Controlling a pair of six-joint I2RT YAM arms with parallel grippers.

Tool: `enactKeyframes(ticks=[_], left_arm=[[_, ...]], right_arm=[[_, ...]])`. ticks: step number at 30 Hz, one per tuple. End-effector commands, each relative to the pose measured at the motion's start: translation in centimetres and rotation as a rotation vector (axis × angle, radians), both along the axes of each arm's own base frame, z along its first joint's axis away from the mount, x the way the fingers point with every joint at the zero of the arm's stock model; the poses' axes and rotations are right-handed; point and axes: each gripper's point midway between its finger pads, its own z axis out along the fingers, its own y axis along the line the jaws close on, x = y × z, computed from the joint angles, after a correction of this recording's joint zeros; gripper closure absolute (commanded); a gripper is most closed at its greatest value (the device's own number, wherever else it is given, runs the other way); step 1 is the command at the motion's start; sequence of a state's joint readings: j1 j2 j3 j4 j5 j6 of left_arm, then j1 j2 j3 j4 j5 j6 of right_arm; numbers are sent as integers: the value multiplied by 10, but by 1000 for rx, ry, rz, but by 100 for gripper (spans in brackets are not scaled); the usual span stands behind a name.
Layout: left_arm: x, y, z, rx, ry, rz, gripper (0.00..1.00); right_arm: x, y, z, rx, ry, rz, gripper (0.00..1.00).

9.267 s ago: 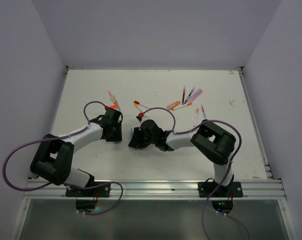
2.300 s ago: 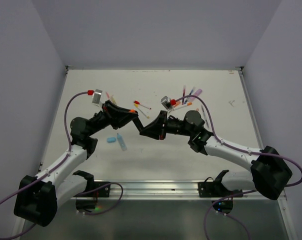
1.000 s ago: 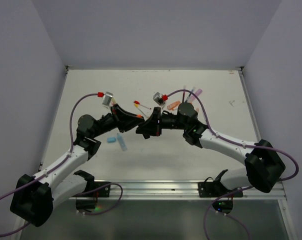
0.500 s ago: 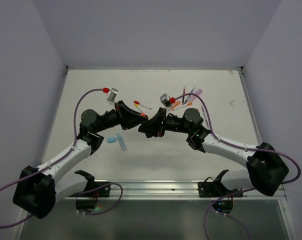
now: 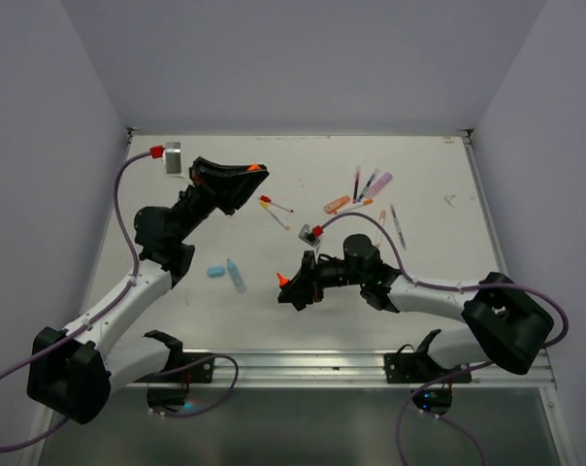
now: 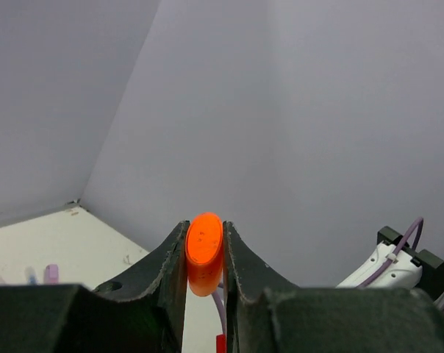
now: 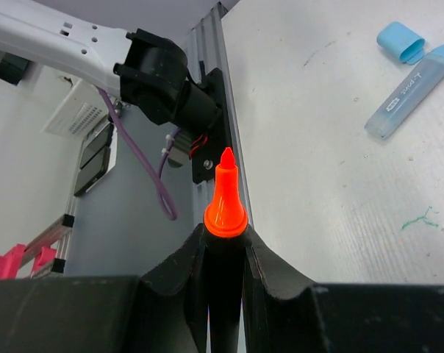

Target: Open the pen caps

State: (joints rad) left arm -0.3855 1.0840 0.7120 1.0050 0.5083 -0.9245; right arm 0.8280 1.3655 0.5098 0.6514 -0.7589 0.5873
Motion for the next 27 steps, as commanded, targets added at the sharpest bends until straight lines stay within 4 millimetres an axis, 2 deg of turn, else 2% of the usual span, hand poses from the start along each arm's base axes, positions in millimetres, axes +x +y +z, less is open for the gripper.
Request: enactKeyframes(ticks=[1, 2, 3, 4, 5, 6, 7, 8, 10, 12, 17, 22, 23, 25, 26, 27], left_arm=[[14, 2, -8, 38, 61, 53, 100], [24, 0, -35, 107, 164, 79, 100], [30, 1, -51, 148, 227, 100, 100], [37, 2, -87, 230, 376, 120, 100], [43, 7, -106, 282, 431, 171, 100], [43, 13, -140, 356, 570, 197, 100], [47, 16, -141, 355, 574, 230, 100], [45, 24, -172, 418, 680, 267, 100], [34, 33, -216, 502, 820, 289, 100], [28, 39, -248, 559, 908, 308, 100], [5, 35, -305, 697, 1023, 314, 99], [-13, 37, -344, 836, 1099, 344, 94], [-15, 39, -349, 846, 1109, 351, 94], [-19, 41, -359, 861, 1128, 359, 93], [-20, 42, -362, 863, 1135, 361, 93], [-23, 43, -367, 873, 1142, 362, 92]], right_arm=[[9, 0, 13, 30, -43, -45, 100], [14, -1, 16, 27, -69, -74, 100], [18, -4, 9, -9, -58, -103, 100], [31, -6, 7, -35, -71, -179, 100], [37, -9, 3, -59, -82, -213, 100], [51, -16, -1, -97, -90, -298, 100], [50, -18, -4, -111, -80, -299, 100], [64, -24, -7, -139, -92, -384, 100], [74, -33, -15, -193, -85, -460, 100], [84, -40, -25, -246, -74, -531, 100], [99, -42, -37, -311, -53, -598, 100], [114, -38, -47, -332, -29, -653, 100], [116, -36, -54, -345, -12, -660, 100], [121, -30, -54, -330, 1, -670, 100], [123, -28, -62, -341, 12, -671, 100], [125, -23, -60, -332, 14, -667, 100]])
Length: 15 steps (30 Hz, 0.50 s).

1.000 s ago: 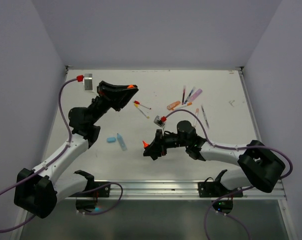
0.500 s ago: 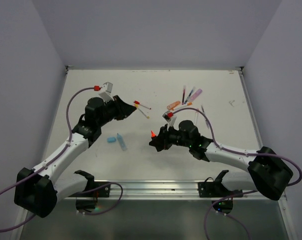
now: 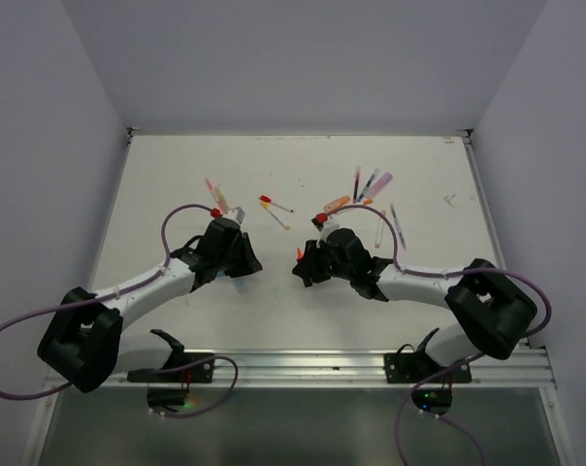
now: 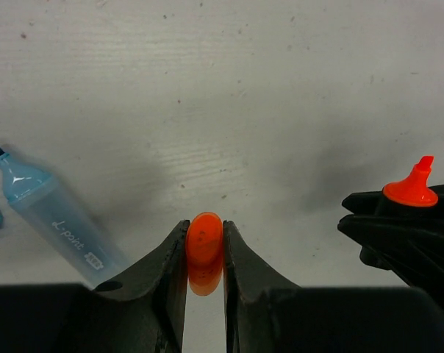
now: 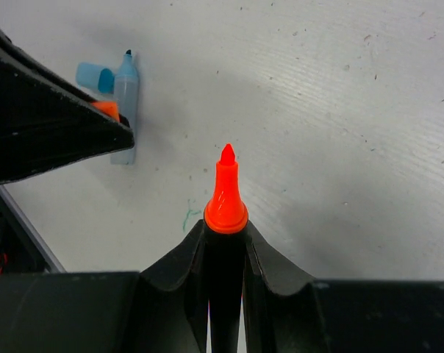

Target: Open the pen caps

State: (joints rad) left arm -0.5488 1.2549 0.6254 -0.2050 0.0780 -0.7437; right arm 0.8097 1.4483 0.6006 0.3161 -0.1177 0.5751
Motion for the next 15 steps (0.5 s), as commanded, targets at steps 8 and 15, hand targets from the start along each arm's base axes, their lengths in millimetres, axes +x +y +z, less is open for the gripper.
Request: enactKeyframes(ticks=[8, 15], left_arm=[[-6, 21, -36, 121, 42, 50, 85], [-3, 24, -36, 135, 39, 76, 73]], right_arm=[[31, 45, 0, 101, 37, -21, 100], [28, 65, -14, 125, 90, 15, 100]])
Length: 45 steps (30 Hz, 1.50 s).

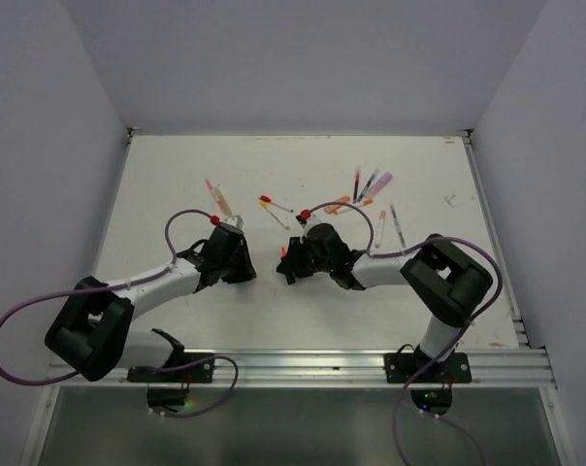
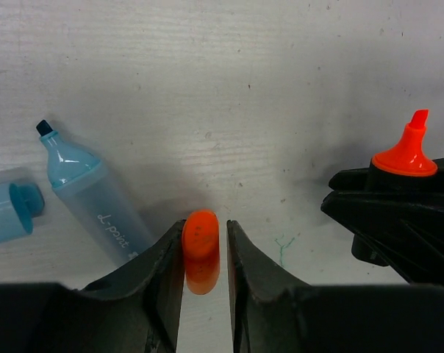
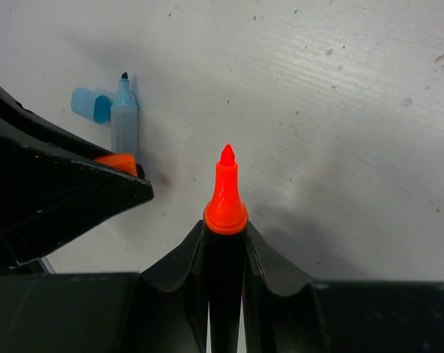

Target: Open the pen caps

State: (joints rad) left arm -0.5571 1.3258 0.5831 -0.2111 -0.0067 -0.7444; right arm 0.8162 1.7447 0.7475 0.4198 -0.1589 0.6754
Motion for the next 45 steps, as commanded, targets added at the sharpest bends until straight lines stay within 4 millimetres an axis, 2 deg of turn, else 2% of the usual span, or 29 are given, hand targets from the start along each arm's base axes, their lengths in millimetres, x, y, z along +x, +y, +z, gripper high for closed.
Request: enactKeyframes(ticks=[1, 2, 3, 5, 6, 8, 9, 11, 14, 16, 19, 23, 26, 27, 30, 33, 36, 37, 40, 41, 43, 44, 45], left_arm=[[6, 4, 5, 15, -35, 33, 68], [8, 4, 8, 12, -45, 34, 60], [7, 4, 9, 12, -46, 36, 59], [11, 3, 19, -4, -74, 42, 47], [11, 3, 23, -3, -76, 43, 46], [17, 4, 39, -13, -119, 56, 34], [17, 6, 48, -14, -136, 62, 33], [21, 10, 65, -10, -177, 80, 23], [30, 17, 100, -12, -275, 112, 10], [34, 24, 122, -10, -340, 135, 6], [37, 32, 141, 6, -399, 154, 0], [40, 38, 150, 36, -417, 150, 0], [42, 41, 155, 47, -429, 146, 0], [43, 43, 157, 55, -433, 142, 0], [48, 48, 164, 67, -447, 147, 0], [54, 55, 173, 87, -462, 142, 0], [61, 59, 183, 93, -481, 146, 0], [63, 62, 187, 102, -492, 146, 0], [67, 68, 185, 138, -502, 136, 0], [69, 68, 185, 142, -512, 132, 0], [68, 65, 173, 162, -511, 74, 0], [70, 62, 172, 155, -524, 60, 0], [69, 60, 168, 153, -517, 51, 0]], right_arm=[[5, 24, 17, 96, -11, 19, 99], [4, 26, 16, 107, -9, 21, 99], [2, 27, 13, 108, 0, 28, 99], [1, 29, 9, 119, 16, 23, 97], [-1, 32, 8, 123, 19, 27, 96], [-1, 35, 6, 126, 29, 26, 93], [0, 35, 5, 126, 33, 20, 92], [0, 38, 1, 121, 42, 17, 87], [1, 43, -3, 124, 56, -2, 81], [2, 45, -5, 129, 68, -17, 75], [1, 51, -9, 129, 74, -19, 62], [6, 50, -6, 128, 64, -51, 48], [12, 41, 5, 92, 26, -85, 39], [19, 36, 17, 77, -21, -111, 33], [27, 17, 29, -6, -74, -158, 24], [45, -16, 53, -107, -152, -274, 15], [72, -68, 72, -202, -183, -444, 13], [88, -102, 79, -252, -184, -543, 13], [107, -156, 87, -332, -177, -697, 16], [123, -185, 97, -353, -191, -789, 17], [132, -211, 97, -413, -173, -842, 20], [145, -230, 99, -424, -158, -893, 21], [150, -239, 98, -435, -141, -910, 23]])
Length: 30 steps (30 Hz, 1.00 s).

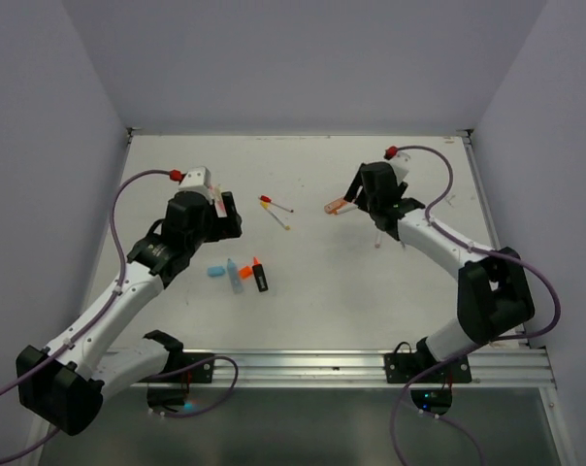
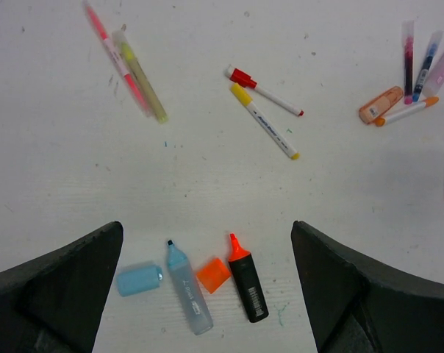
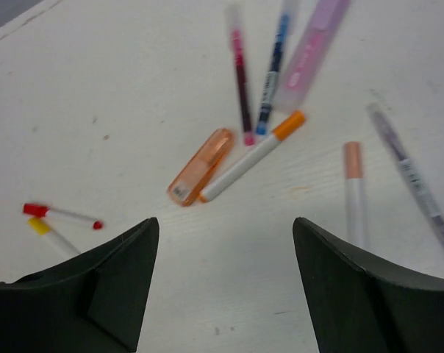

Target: Open the pen caps

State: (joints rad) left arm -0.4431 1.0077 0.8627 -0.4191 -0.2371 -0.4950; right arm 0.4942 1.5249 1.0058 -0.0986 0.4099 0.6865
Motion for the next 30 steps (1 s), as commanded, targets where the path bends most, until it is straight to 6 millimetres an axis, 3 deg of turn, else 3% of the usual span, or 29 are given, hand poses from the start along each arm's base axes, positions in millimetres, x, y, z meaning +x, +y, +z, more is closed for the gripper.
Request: enactKeyframes(ticks=[1, 4, 5, 7, 8, 11, 16, 24, 30], left_arm=[[5, -7, -7, 33, -23, -79, 0], [3, -10, -13, 47, 10, -109, 0], [0, -7, -17, 67, 34, -107, 0], [1, 0, -11, 97, 29, -84, 0], [-1, 3, -8, 102, 25, -77, 0], [-2, 7, 1, 102, -24, -70, 0], [-4, 16, -9, 114, -50, -34, 0], [-6, 21, -17, 132, -22, -21, 0], [-7, 20, -20, 121, -12, -32, 0]], right_arm=[[19, -66, 3, -110, 63, -181, 24], [34, -81, -16, -107, 135, -210, 27], [46, -90, -9, -92, 125, -234, 28], [57, -93, -25, -87, 167, -238, 29], [69, -95, -18, -74, 152, -245, 30], [91, -97, -33, -67, 188, -262, 32], [117, -101, -44, -81, 217, -291, 36], [125, -101, -93, -95, 313, -310, 46], [122, -106, -109, -86, 333, -339, 55]])
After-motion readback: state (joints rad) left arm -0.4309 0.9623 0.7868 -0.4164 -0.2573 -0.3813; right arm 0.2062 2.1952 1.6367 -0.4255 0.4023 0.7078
